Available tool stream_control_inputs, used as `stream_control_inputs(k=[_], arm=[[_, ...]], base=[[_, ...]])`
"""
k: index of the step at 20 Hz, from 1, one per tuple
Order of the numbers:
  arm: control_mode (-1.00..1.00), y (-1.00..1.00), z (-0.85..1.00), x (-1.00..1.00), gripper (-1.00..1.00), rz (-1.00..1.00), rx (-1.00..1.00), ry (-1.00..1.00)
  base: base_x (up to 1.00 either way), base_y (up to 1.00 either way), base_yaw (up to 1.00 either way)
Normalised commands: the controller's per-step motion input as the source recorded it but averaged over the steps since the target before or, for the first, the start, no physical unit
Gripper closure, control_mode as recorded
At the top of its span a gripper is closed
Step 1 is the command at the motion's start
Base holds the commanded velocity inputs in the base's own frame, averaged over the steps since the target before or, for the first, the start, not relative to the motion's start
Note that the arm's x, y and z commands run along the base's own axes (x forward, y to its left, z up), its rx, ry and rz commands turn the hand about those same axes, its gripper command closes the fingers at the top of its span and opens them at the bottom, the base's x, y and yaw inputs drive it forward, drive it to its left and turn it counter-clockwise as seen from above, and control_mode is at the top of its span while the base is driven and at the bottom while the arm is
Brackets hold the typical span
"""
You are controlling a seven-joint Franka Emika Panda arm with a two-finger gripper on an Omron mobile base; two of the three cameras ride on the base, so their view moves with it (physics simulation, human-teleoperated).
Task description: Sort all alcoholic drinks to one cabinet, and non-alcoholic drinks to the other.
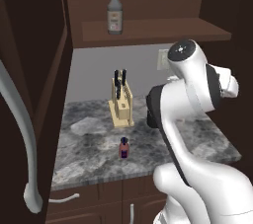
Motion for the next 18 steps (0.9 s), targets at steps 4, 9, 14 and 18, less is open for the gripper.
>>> stream_control_inputs(k=[4,9,14,18], arm=[[-1.0,-0.16,-0.18,0.12,-1.0,0.0,0.06,0.0],[-1.0,-0.11,-0.18,0.36,-1.0,0.0,0.06,0.0],[-1.0,-0.08,-0.26,0.37,-1.0,0.0,0.04,0.01],[-1.0,-0.16,-0.23,0.32,-1.0,0.0,0.02,0.0]], base=[[0.0,0.0,0.0],[0.0,0.0,0.0],[0.0,0.0,0.0],[0.0,0.0,0.0]])
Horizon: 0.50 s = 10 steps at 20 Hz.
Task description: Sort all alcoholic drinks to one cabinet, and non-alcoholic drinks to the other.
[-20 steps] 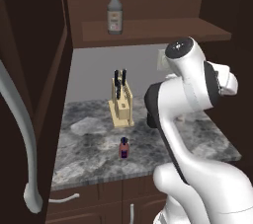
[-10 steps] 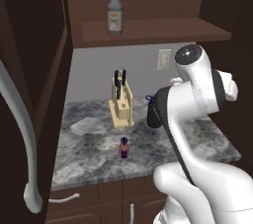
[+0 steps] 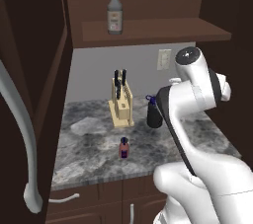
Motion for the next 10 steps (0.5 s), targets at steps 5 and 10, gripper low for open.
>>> stream_control_inputs(k=[5,10], arm=[[-1.0,-0.13,-0.3,0.38,-1.0,0.0,0.04,0.0],[-1.0,-0.21,-0.3,0.31,-1.0,0.0,0.05,0.0]], base=[[0.0,0.0,0.0],[0.0,0.0,0.0]])
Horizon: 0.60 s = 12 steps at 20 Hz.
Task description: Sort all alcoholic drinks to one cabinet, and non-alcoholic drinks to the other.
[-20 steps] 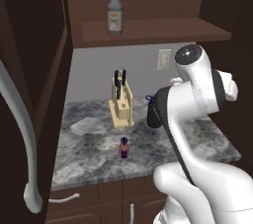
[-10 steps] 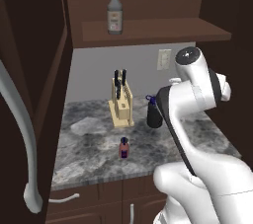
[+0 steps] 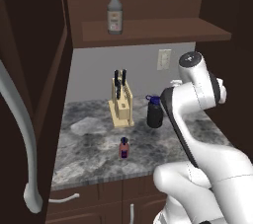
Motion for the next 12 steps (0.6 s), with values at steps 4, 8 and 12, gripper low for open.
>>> stream_control_inputs(k=[4,8,12], arm=[[-1.0,-0.18,-0.24,0.29,-1.0,0.03,0.04,0.0],[-1.0,-0.09,-0.26,0.32,-1.0,0.07,0.02,0.0],[-1.0,-0.14,-0.22,0.31,-1.0,0.12,0.01,0.0]], base=[[0.0,0.0,0.0],[0.0,0.0,0.0],[0.0,0.0,0.0]])
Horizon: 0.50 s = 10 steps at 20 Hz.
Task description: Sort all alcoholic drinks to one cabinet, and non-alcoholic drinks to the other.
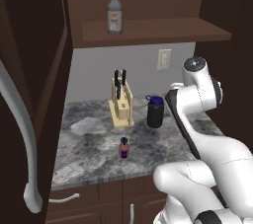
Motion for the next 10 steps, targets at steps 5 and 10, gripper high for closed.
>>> stream_control_inputs(k=[5,10], arm=[[-1.0,-0.13,-0.23,0.26,-1.0,0.13,0.0,0.0],[-1.0,-0.11,-0.25,0.28,-1.0,0.12,0.0,0.0]], base=[[0.0,0.0,0.0],[0.0,0.0,0.0]])
